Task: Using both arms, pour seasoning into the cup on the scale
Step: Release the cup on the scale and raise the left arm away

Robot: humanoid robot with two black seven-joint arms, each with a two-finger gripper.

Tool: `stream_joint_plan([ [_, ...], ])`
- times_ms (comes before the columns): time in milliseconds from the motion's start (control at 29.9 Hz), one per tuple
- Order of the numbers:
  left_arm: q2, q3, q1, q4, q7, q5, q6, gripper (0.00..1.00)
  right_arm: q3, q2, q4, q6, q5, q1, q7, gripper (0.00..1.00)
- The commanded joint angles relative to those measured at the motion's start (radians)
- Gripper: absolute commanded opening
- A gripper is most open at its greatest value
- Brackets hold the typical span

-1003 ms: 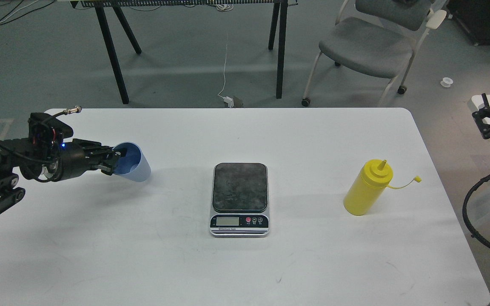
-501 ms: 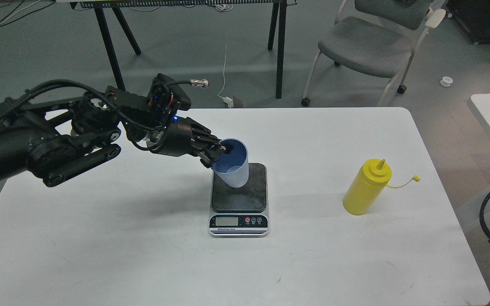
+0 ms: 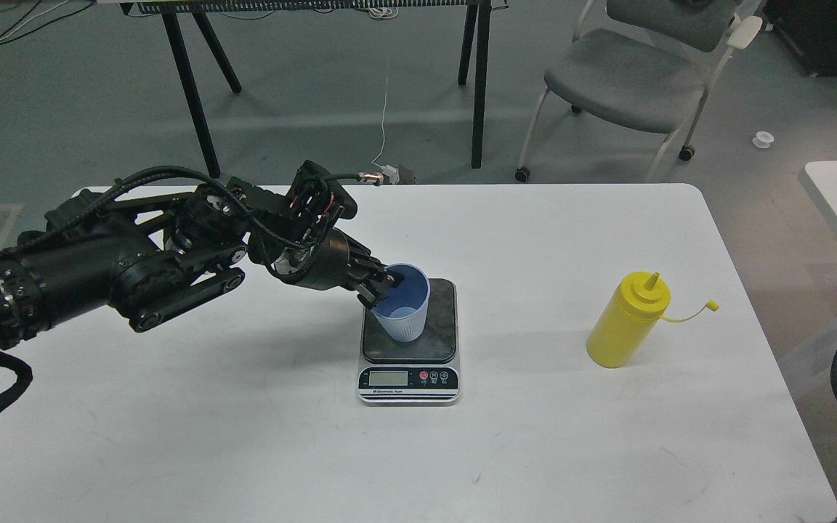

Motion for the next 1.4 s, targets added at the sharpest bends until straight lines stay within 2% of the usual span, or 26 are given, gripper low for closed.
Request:
stream_joint_plan([
  [0,-0.015,0.002,0.003,0.021,0.005,0.0,0.0,0.04,0.0,0.0,0.0,0.0,0.0,0.0,0.0,1.0],
  [134,-0.026,-0.005,-0.001,0.024,0.002,-0.009,0.0,0.11,0.0,0.0,0.0,0.0,0.0,0.0,0.0,1.0],
  [167,-0.026,-0.005,-0.001,0.024,0.002,-0.009,0.0,0.17,0.0,0.0,0.0,0.0,0.0,0.0,0.0,1.0],
  [267,-0.026,-0.008,-0.003,0.024,0.003,-0.012,0.0,0.48,0.0,0.0,0.0,0.0,0.0,0.0,0.0,1.0],
  [368,-0.021,-0.014,-0.004,0.024,0.002,-0.032,0.008,0.68,0.0,0.0,0.0,0.0,0.0,0.0,0.0,1.0],
  [401,-0.02,-0.016,-0.006,0.024,0.002,-0.05,0.008,0.72,0.0,-0.001,0.0,0.0,0.0,-0.002,-0.001,1.0],
  [602,0.017,-0.048,-0.029,0.023,-0.007,-0.268,0.009,0.8,0.0,-0.013,0.002,0.0,0.002,-0.018,-0.003,1.0],
  [702,0.071,-0.147,-0.032,0.021,-0.012,-0.456,0.006,0.87,0.0,-0.035,0.032,0.0,0.003,-0.057,-0.005,1.0],
  [835,0.092,-0.286,-0.007,0.03,-0.012,-0.789,0.008,0.99,0.002,-0.082,0.19,0.0,0.003,-0.194,-0.006,1.0],
  [936,0.088,-0.323,0.036,0.093,-0.013,-1.064,0.008,0.99,0.026,-0.11,0.339,0.0,0.006,-0.325,-0.005,1.0],
  [1103,0.072,-0.35,0.042,0.204,-0.01,-1.518,-0.008,0.99,0.06,-0.099,0.541,0.0,0.035,-0.52,-0.003,1.0],
  [1270,0.083,-0.353,0.045,0.21,-0.003,-1.866,-0.008,0.99,0.048,-0.015,0.618,0.0,0.117,-0.604,-0.008,1.0],
  [1370,0.088,-0.404,0.048,0.236,0.0,-2.011,-0.009,0.99,0.038,0.04,0.684,0.0,0.118,-0.647,-0.009,1.0],
])
